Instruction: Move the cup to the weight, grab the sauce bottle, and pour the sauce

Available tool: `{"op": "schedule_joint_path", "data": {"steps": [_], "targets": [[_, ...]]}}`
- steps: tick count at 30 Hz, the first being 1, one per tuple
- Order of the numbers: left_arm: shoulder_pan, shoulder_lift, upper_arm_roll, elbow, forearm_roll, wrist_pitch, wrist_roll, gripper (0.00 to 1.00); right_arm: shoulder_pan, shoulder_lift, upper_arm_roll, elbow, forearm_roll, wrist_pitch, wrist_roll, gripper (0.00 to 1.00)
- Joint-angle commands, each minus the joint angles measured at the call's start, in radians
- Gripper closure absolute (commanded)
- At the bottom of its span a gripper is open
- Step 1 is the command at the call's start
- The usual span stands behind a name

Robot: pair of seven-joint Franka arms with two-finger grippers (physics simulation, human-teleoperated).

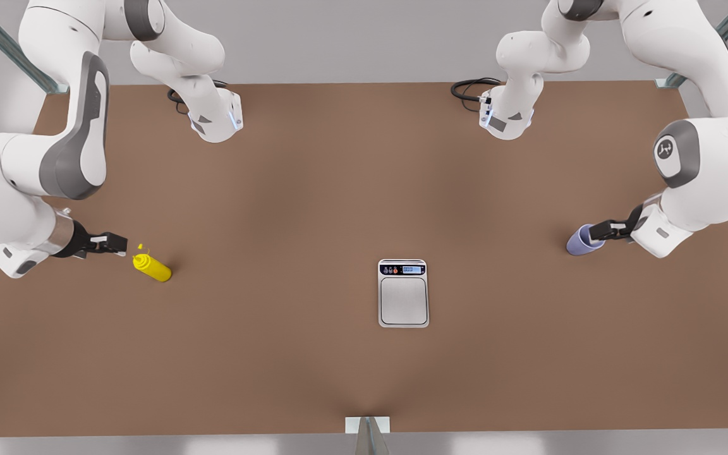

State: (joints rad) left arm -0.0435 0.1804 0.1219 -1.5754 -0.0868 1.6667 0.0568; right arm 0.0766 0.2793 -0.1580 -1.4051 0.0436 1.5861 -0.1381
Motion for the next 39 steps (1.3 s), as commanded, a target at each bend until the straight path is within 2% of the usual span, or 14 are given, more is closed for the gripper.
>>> {"op": "schedule_joint_path", "data": {"steps": [1,4,9,11,13,18,23,35,39], "targets": [[-0.001,0.001,0.001,0.000,0.001,0.002,0.000,0.00,-0.001,0.001,0.000,0.000,-0.001,0.000,0.000,0.00],[-0.001,-0.018,0.015,-0.054,0.002,0.027,0.002,0.00,-0.009,0.009,0.000,-0.002,-0.001,0.000,0.000,0.00],[-0.001,-0.102,0.079,-0.281,0.030,0.163,0.018,0.00,-0.015,0.009,-0.006,0.005,-0.001,0.000,0.000,0.00],[-0.001,-0.104,0.110,-0.314,0.030,0.192,0.018,0.00,-0.014,0.009,-0.009,0.005,-0.002,-0.002,0.000,0.00],[-0.001,-0.145,0.134,-0.434,0.030,0.306,0.025,0.00,-0.017,0.009,-0.009,0.005,-0.001,-0.002,-0.002,0.00],[-0.001,-0.104,0.148,-0.457,0.030,0.367,0.035,0.00,-0.037,0.011,-0.009,0.008,0.004,0.000,-0.006,0.00],[-0.001,-0.124,0.150,-0.632,0.030,0.559,0.035,0.00,-0.037,0.014,-0.009,0.006,0.010,0.002,-0.006,0.00],[-0.001,-0.018,0.150,-0.676,0.030,0.604,0.035,0.00,-0.043,0.023,-0.008,0.008,0.012,-0.002,-0.008,0.00],[-0.001,0.005,0.150,-0.726,0.030,0.691,0.035,0.00,-0.041,0.032,-0.008,0.003,0.009,-0.003,-0.017,0.00]]}}
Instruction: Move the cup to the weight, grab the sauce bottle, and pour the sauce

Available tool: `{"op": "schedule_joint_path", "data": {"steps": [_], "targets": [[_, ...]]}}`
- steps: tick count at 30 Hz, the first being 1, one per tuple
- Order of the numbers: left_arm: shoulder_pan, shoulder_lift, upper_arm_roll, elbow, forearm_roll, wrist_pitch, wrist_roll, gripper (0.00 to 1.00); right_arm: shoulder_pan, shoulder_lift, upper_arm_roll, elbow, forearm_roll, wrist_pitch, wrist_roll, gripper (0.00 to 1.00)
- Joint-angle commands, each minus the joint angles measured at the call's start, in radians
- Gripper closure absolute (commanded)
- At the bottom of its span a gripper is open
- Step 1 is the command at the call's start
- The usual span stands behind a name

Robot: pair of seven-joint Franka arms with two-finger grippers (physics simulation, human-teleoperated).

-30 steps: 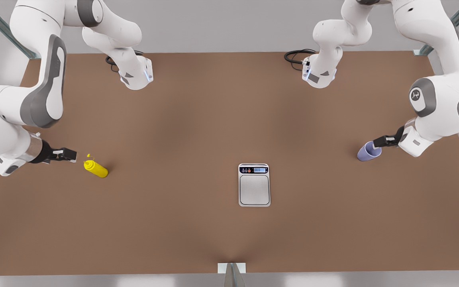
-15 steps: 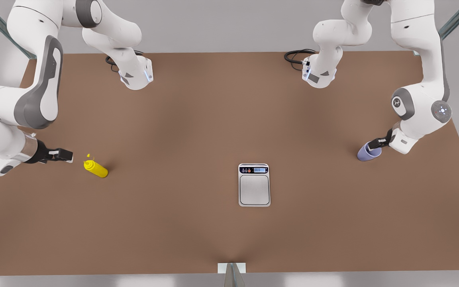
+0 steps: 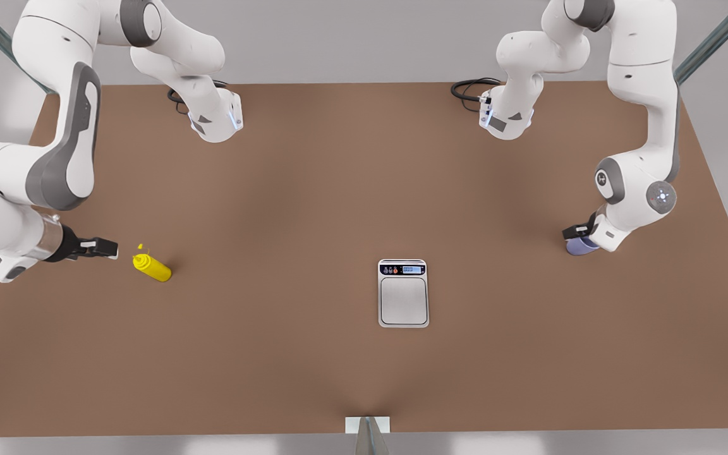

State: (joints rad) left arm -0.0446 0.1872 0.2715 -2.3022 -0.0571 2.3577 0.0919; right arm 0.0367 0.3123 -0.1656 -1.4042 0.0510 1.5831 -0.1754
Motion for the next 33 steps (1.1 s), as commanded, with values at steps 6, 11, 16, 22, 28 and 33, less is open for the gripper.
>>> {"op": "schedule_joint_path", "data": {"steps": [6,11,16,22,28,33], "targets": [[0.000,0.017,0.000,-0.054,0.000,0.101,0.000,0.00,-0.083,0.007,0.000,-0.082,0.081,0.081,-0.515,0.00],[0.000,0.051,0.002,-0.057,0.000,0.140,-0.001,0.34,-0.261,-0.018,0.000,-0.323,0.406,0.161,-1.154,0.00],[0.000,0.081,0.005,-0.071,0.000,0.172,0.000,0.52,-0.482,0.090,0.000,-0.423,0.602,0.172,-1.742,0.00],[0.000,0.078,0.005,-0.066,0.000,0.169,0.003,0.79,-0.577,0.293,0.001,-0.443,0.905,0.085,-1.972,0.00],[0.000,0.071,0.005,-0.065,0.000,0.163,0.003,0.79,-0.558,0.352,0.005,-0.427,0.986,0.041,-2.165,0.00],[0.000,0.058,0.005,-0.063,0.000,0.160,0.003,0.79,-0.557,0.399,0.031,-0.404,1.017,0.041,-2.199,0.00]]}}
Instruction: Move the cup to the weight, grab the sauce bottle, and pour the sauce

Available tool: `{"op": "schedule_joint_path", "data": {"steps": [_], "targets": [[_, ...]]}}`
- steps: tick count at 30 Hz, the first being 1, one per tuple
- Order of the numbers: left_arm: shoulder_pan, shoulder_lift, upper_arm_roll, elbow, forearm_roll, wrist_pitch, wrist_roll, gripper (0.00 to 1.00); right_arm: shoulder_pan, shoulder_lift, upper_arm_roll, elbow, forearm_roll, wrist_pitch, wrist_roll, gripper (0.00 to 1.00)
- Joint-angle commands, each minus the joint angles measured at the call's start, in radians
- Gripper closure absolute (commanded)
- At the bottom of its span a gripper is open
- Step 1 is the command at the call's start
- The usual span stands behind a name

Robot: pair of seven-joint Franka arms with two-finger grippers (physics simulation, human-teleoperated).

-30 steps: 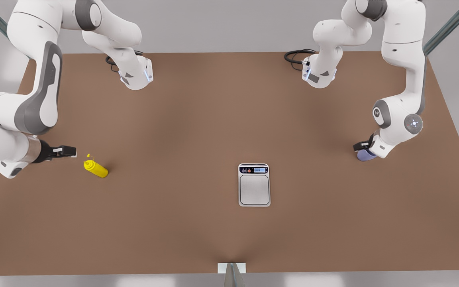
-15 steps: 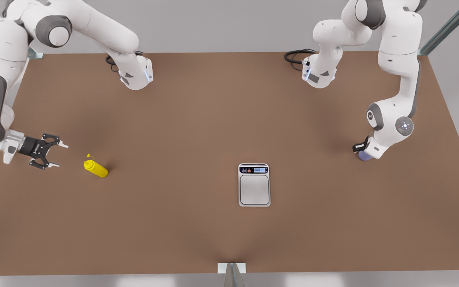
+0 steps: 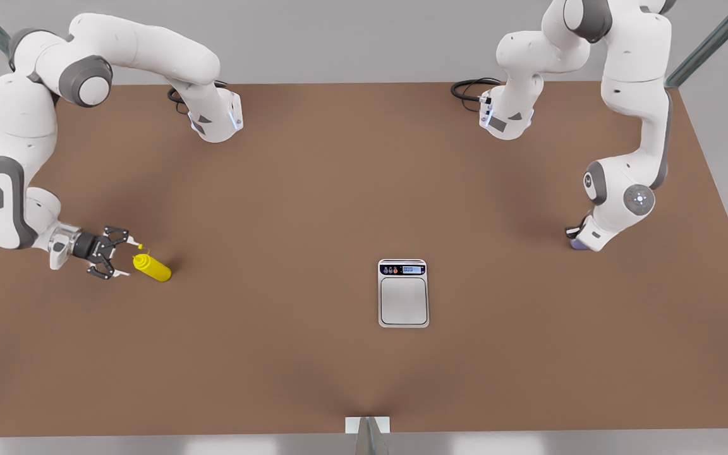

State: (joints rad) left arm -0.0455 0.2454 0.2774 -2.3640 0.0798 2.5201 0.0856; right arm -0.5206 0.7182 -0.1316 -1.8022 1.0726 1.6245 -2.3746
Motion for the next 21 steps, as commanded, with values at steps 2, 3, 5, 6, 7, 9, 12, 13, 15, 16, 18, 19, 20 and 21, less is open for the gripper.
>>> {"op": "schedule_joint_path", "data": {"steps": [2,3,5,6,7,9,12,13,15,16,18,19,20,21], "targets": [[0.001,-0.017,-0.001,0.000,-0.137,-0.003,0.010,0.79,0.001,0.015,0.009,0.007,0.010,0.000,0.002,0.00],[0.001,-0.034,-0.004,0.002,-0.137,-0.001,0.010,0.79,0.001,0.023,0.010,0.011,0.015,0.000,0.003,0.00],[0.001,-0.048,-0.014,0.002,-0.137,-0.001,0.008,0.79,0.001,0.027,0.017,0.011,0.015,-0.002,0.002,0.00],[0.001,-0.049,-0.029,0.003,-0.138,0.003,0.008,0.79,0.002,0.030,0.020,0.009,0.015,-0.002,0.003,0.00],[0.001,-0.046,-0.047,0.012,-0.146,0.003,0.003,0.79,0.001,0.035,0.032,0.009,0.017,-0.002,0.002,0.00],[-0.011,-0.038,-0.073,0.029,-0.153,0.005,-0.009,0.79,0.001,0.047,0.047,0.011,0.017,0.003,0.003,0.00],[-0.093,-0.012,-0.075,0.068,-0.166,0.000,-0.092,0.79,0.017,0.066,0.069,0.026,0.035,0.011,0.003,0.00],[-0.111,-0.011,-0.078,0.075,-0.167,-0.001,-0.116,0.79,0.020,0.070,0.069,0.038,0.043,0.011,0.003,0.00],[-0.132,0.005,-0.135,0.104,-0.169,-0.007,-0.188,0.79,0.022,0.073,0.067,0.038,0.044,0.011,0.003,0.00],[-0.134,0.005,-0.147,0.106,-0.169,-0.011,-0.205,0.79,0.022,0.073,0.069,0.038,0.044,0.011,0.003,0.00],[-0.136,0.005,-0.219,0.134,-0.169,-0.032,-0.319,0.79,0.022,0.073,0.069,0.037,0.044,0.009,0.003,0.00],[-0.137,0.005,-0.237,0.143,-0.169,-0.034,-0.355,0.79,0.022,0.073,0.069,0.037,0.044,0.009,0.002,0.00],[-0.169,0.006,-0.242,0.169,-0.169,-0.055,-0.414,0.79,0.024,0.073,0.069,0.037,0.044,0.009,0.003,0.00],[-0.198,0.014,-0.242,0.193,-0.169,-0.072,-0.458,0.79,0.031,0.073,0.069,0.037,0.044,0.009,0.003,0.00]]}}
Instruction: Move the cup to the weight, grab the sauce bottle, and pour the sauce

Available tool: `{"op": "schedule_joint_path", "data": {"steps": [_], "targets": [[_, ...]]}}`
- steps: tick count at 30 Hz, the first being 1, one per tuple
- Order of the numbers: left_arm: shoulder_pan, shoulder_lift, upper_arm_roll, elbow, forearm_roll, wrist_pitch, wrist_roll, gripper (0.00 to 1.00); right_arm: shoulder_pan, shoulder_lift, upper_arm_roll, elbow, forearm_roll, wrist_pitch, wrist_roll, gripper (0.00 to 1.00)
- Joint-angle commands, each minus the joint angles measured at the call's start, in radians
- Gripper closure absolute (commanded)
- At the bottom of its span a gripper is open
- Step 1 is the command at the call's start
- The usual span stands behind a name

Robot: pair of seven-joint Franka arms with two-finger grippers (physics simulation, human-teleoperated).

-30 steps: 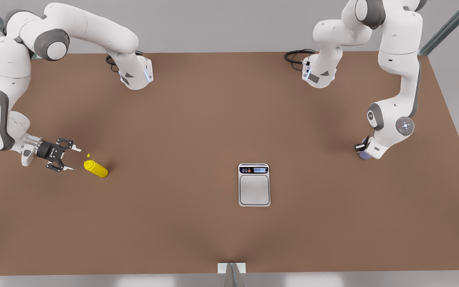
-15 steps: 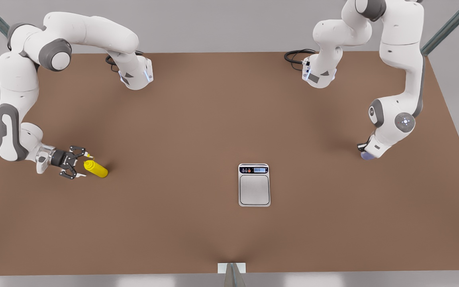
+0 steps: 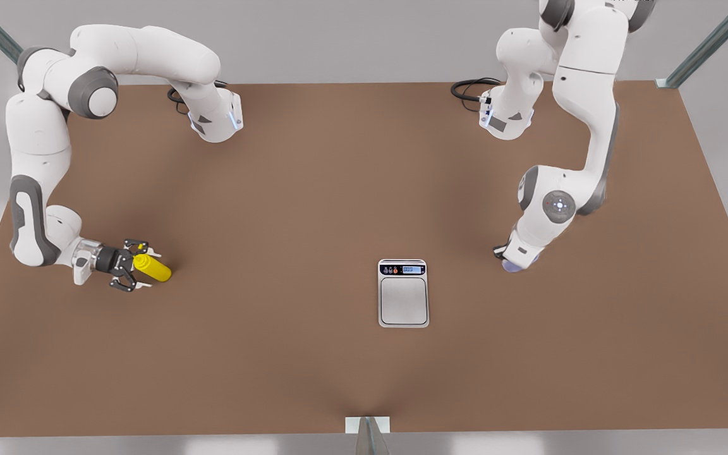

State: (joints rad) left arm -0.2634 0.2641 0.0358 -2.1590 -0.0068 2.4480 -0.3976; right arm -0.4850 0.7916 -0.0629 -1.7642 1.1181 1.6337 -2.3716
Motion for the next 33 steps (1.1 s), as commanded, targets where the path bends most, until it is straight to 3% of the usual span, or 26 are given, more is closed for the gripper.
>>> {"op": "schedule_joint_path", "data": {"steps": [1,12,15,18,22,24,26,27,28,33], "targets": [[-0.008,0.012,0.000,0.013,-0.082,0.000,-0.015,0.79,0.000,0.000,0.000,-0.001,0.000,0.000,0.000,0.00],[-0.252,0.237,0.000,0.399,-0.081,-0.126,-0.480,0.79,0.009,0.003,0.000,-0.001,0.002,0.002,-0.005,0.00],[-0.307,0.335,0.000,0.568,-0.081,-0.173,-0.601,0.79,0.009,0.003,0.000,-0.001,0.002,0.003,-0.003,0.20],[-0.376,0.449,0.001,0.712,-0.071,-0.196,-0.718,0.79,0.009,0.005,0.000,-0.001,0.002,0.003,-0.002,0.30],[-0.405,0.524,0.003,0.754,-0.068,-0.190,-0.759,0.79,0.014,0.009,0.000,-0.001,0.003,0.003,0.005,0.40],[-0.405,0.534,0.003,0.766,-0.068,-0.193,-0.761,0.56,0.014,0.009,0.000,-0.001,0.003,0.003,0.008,0.41],[-0.405,0.534,0.003,0.789,-0.070,-0.195,-0.764,0.48,0.014,0.009,0.000,-0.001,0.003,0.003,0.009,0.43],[-0.405,0.534,0.003,0.797,-0.070,-0.196,-0.771,0.72,0.014,0.009,0.000,-0.001,0.003,0.003,0.011,0.43],[-0.405,0.534,0.004,0.797,-0.070,-0.198,-0.773,0.79,0.014,0.009,0.000,-0.001,0.003,0.003,0.012,0.43],[-0.405,0.534,0.007,0.798,-0.067,-0.205,-0.782,0.79,0.011,0.008,0.000,0.002,0.003,-0.003,0.014,0.43]]}}
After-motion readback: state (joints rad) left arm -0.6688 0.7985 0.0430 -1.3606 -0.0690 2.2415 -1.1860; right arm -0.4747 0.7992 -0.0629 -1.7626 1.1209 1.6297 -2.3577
